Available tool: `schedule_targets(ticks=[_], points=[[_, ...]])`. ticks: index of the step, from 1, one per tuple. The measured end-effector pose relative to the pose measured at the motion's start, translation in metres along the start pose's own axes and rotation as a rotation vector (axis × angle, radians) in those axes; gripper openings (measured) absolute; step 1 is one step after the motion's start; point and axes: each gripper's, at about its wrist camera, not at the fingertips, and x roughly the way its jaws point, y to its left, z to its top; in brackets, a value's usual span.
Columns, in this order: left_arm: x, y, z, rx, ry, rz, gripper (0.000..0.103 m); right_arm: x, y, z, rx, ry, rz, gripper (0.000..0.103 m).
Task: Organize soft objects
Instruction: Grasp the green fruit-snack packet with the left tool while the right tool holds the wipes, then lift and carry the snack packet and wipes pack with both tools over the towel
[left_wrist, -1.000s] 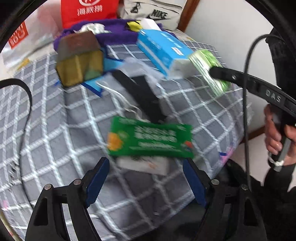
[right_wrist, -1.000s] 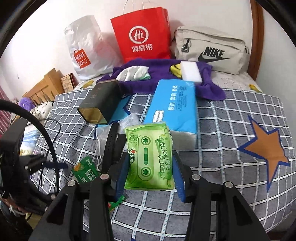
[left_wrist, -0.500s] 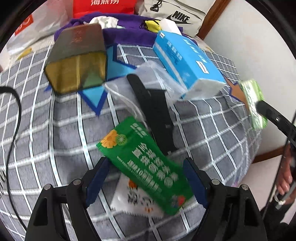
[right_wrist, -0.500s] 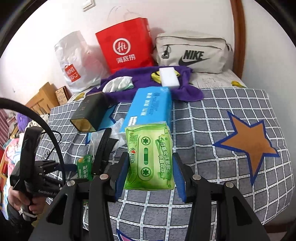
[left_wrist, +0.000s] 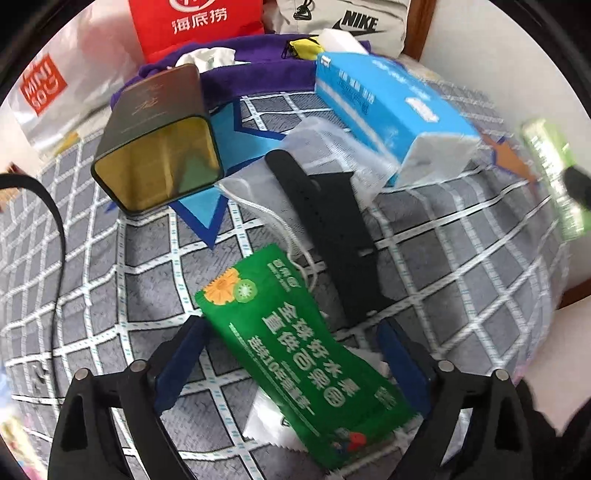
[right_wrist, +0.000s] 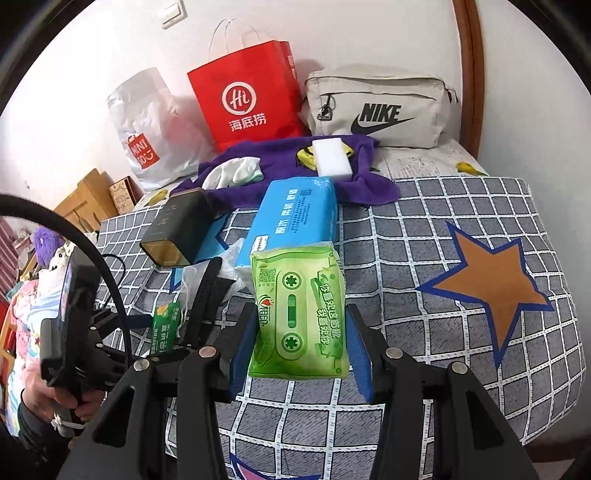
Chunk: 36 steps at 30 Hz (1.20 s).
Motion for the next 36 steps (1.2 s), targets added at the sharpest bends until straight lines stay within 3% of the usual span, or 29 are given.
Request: schedule_targets(ticks=[5, 7, 11, 15, 20, 25, 30, 33, 36], points=[[-0.001, 0.007, 0.001, -0.023, -0.003, 0.018, 0.095, 0.000, 0.000, -0.004, -0.015, 0.003, 0.003, 0.047], [-0.007, 0.020, -0.005, -0.022, -0.007, 0.013, 0.086, -0.001, -0.003, -0.006, -0.010, 0.002, 0.007, 0.047], [-0.018, 0.039, -0.009, -0.028, -0.027, -0.010, 0.051, -0.003, -0.006, -0.007, -0.003, -0.006, 0.006, 0.047], [-0.012, 0.045, 0.008, -0.056, -0.037, -0.069, 0.043, 0.001, -0.004, -0.005, 0.001, -0.001, 0.005, 0.047], [-0.013, 0.059, 0.013, -0.064, -0.051, -0.063, 0.043, 0.005, 0.004, -0.005, -0.018, 0.011, 0.009, 0.047], [-0.012, 0.068, -0.003, -0.072, -0.036, -0.075, 0.049, 0.005, 0.012, -0.006, -0.043, 0.013, 0.021, 0.047], [-0.015, 0.064, -0.017, -0.083, -0.041, -0.104, 0.072, 0.005, 0.016, -0.007, -0.056, 0.015, 0.025, 0.047], [-0.010, 0.051, -0.020, -0.062, -0.027, -0.046, 0.078, 0.003, 0.016, -0.008, -0.062, 0.011, 0.027, 0.047], [-0.006, 0.042, -0.019, -0.080, -0.036, 0.026, 0.076, 0.002, 0.015, -0.008, -0.059, 0.009, 0.029, 0.047]])
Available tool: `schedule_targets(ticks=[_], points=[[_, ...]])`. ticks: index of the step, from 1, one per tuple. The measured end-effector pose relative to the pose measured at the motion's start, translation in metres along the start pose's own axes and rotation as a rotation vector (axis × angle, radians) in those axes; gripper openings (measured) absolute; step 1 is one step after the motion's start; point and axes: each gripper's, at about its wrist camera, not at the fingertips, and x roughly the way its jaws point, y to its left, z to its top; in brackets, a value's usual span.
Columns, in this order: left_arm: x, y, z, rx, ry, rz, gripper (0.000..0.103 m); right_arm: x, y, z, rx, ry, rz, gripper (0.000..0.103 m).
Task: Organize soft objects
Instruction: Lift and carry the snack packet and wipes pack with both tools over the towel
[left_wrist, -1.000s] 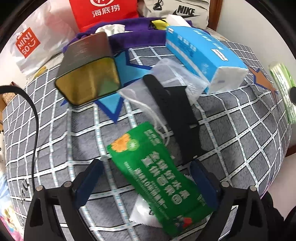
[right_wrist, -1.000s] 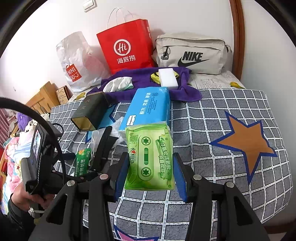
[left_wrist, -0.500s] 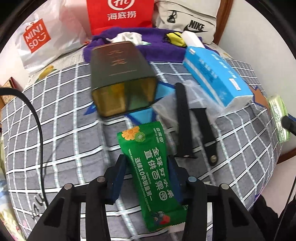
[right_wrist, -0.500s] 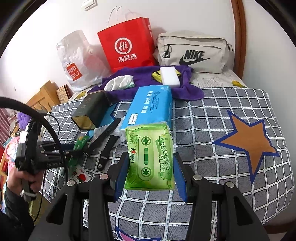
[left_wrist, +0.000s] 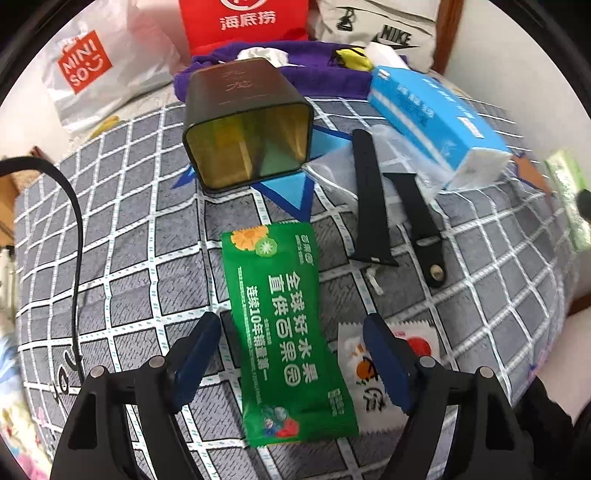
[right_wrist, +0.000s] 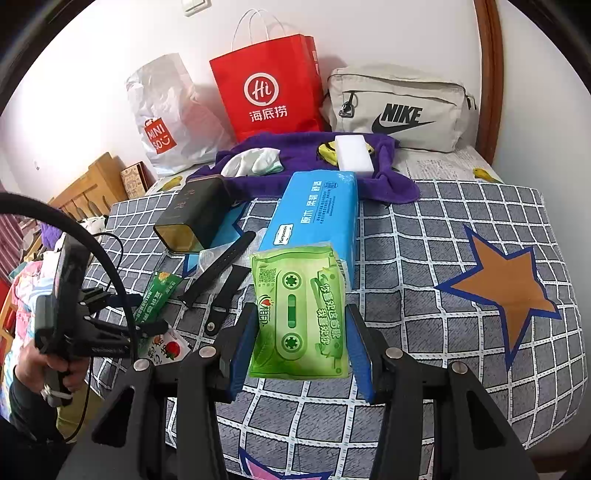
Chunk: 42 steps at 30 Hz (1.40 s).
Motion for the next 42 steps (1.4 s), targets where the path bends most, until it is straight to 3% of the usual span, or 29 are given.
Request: schedule_targets(ticks=[1, 3, 7, 11, 16, 28, 42], points=[[-0.001, 0.001, 0.000, -0.025, -0.009, 0.013, 0.071, 0.000, 0.000, 0.000, 0.002, 0.000, 0.003, 0.047], [-0.004, 0.004, 0.001, -0.057, -0.027, 0.037, 0.048, 0.000, 0.000, -0.001, 0.002, 0.000, 0.004, 0.047], [-0.008, 0.020, 0.003, -0.105, -0.030, 0.023, 0.031, 0.000, 0.002, -0.003, -0.009, 0.002, 0.010, 0.047], [-0.016, 0.037, 0.005, -0.148, -0.048, -0.064, 0.028, 0.000, 0.003, -0.001, -0.012, -0.001, 0.021, 0.047], [-0.034, 0.049, 0.016, -0.158, -0.088, -0.118, 0.027, -0.001, 0.004, 0.008, -0.019, -0.016, 0.015, 0.046], [-0.057, 0.074, 0.041, -0.202, -0.166, -0.134, 0.027, -0.002, 0.005, 0.049, -0.027, -0.045, 0.061, 0.046], [-0.067, 0.088, 0.091, -0.185, -0.189, -0.155, 0.027, 0.005, 0.006, 0.112, -0.087, -0.096, 0.048, 0.046]])
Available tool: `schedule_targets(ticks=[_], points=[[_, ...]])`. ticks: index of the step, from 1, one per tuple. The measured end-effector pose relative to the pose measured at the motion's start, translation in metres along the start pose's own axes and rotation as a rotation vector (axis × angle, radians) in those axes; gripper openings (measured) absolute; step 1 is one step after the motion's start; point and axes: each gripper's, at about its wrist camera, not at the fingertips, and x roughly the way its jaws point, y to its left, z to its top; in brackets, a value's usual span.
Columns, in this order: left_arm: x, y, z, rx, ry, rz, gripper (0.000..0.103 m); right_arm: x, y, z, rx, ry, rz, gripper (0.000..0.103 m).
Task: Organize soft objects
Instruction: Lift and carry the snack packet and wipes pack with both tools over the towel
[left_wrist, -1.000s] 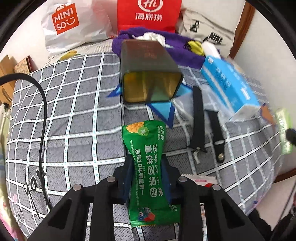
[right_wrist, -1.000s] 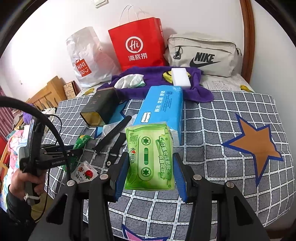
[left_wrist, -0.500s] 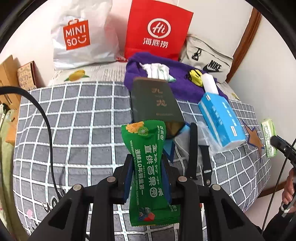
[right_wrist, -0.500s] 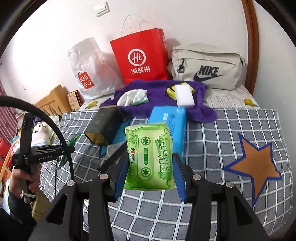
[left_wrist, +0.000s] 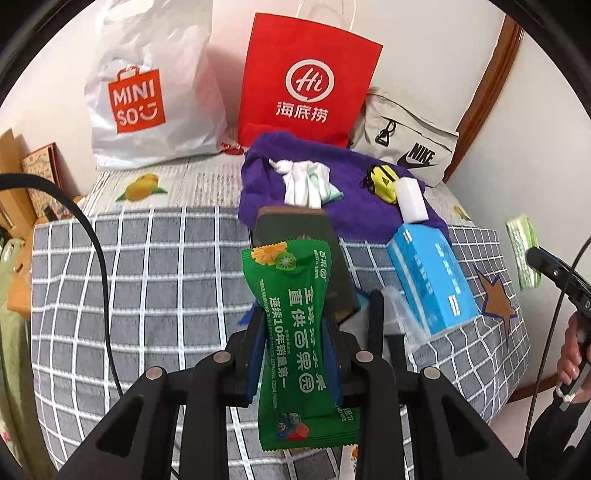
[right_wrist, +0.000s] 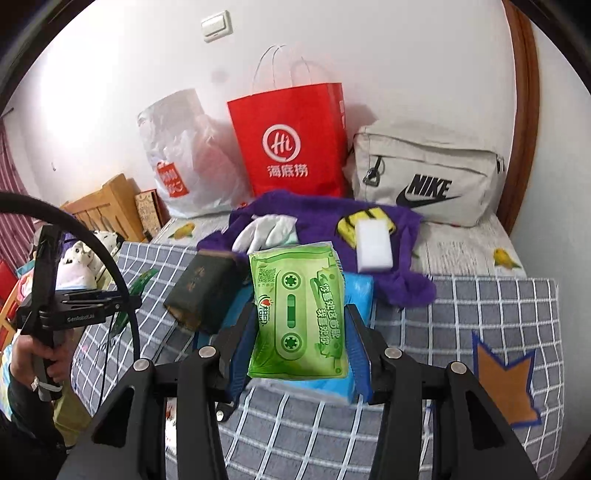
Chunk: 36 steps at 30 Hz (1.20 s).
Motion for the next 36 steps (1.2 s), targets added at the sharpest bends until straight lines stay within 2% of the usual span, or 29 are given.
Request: schedule_targets(ticks=[13, 17, 36], points=[[0.024, -0.007, 0.055, 0.024, -0.003, -0.079, 0.027, 0.045, -0.026, 0.044, 0.045, 0.030, 0.002, 0.046], [0.033, -0.008, 0.066, 0.021, -0.009, -0.083, 0.027, 0.061, -0.029, 0.055, 0.049, 0.050, 0.011, 0.046], [0.074, -0.004, 0.090, 0.009, 0.035, -0.085, 0.027, 0.174, -0.045, 0.086, 0.127, 0.181, 0.007, 0.046]])
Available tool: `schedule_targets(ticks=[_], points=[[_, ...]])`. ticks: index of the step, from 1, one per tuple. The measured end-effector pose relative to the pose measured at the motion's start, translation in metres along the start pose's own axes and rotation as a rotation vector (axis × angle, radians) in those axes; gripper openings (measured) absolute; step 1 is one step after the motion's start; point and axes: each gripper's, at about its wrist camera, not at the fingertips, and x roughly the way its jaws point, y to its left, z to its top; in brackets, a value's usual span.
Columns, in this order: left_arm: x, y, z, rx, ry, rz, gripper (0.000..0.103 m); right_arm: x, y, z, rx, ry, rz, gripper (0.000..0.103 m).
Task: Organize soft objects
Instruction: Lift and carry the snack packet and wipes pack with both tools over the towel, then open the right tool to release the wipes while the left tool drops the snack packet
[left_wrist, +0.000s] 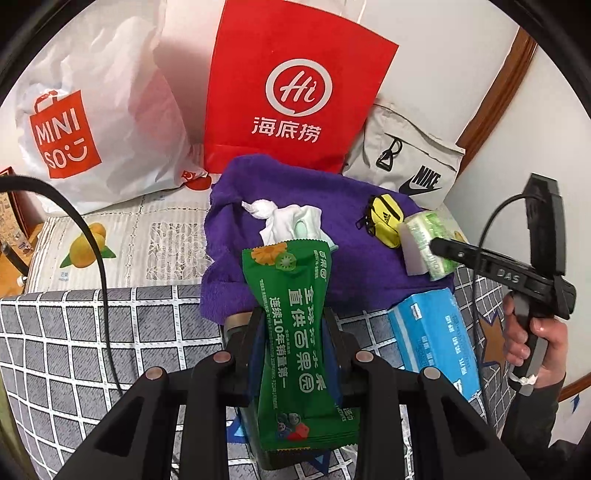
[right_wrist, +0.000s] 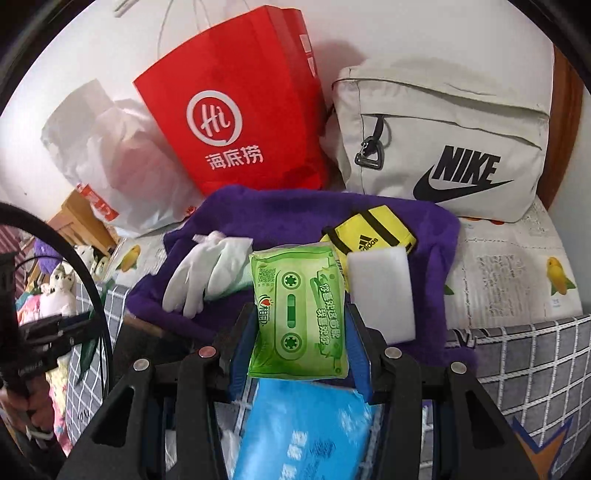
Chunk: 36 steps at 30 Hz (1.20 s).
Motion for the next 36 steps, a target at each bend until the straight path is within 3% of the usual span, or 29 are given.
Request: schedule_targets(ticks=[7, 21, 26, 29, 36], points=[[-0.002, 0.015, 0.004, -0.010, -0.010, -0.002, 0.027, 0.039, 0.002, 0.002, 0.006, 0.076, -0.028, 0.046], [0.005, 0.030, 0.006, -0.029, -0.001, -0.004, 0.027, 0.079, 0.002, 0.007, 0.007, 0.190, -0.061, 0.046], [0.005, 0.028, 0.006, -0.021, 0.002, -0.008, 0.027, 0.078, 0.003, 0.006, -0.004, 0.195, -0.059, 0.047], [0.009, 0.023, 0.008, -0.005, 0.006, -0.015, 0.027, 0.077, 0.006, 0.003, -0.024, 0.208, -0.057, 0.054], [0.020, 0.011, 0.021, 0.012, 0.033, -0.035, 0.027, 0.043, 0.014, -0.003, -0.085, 0.124, -0.069, 0.056]])
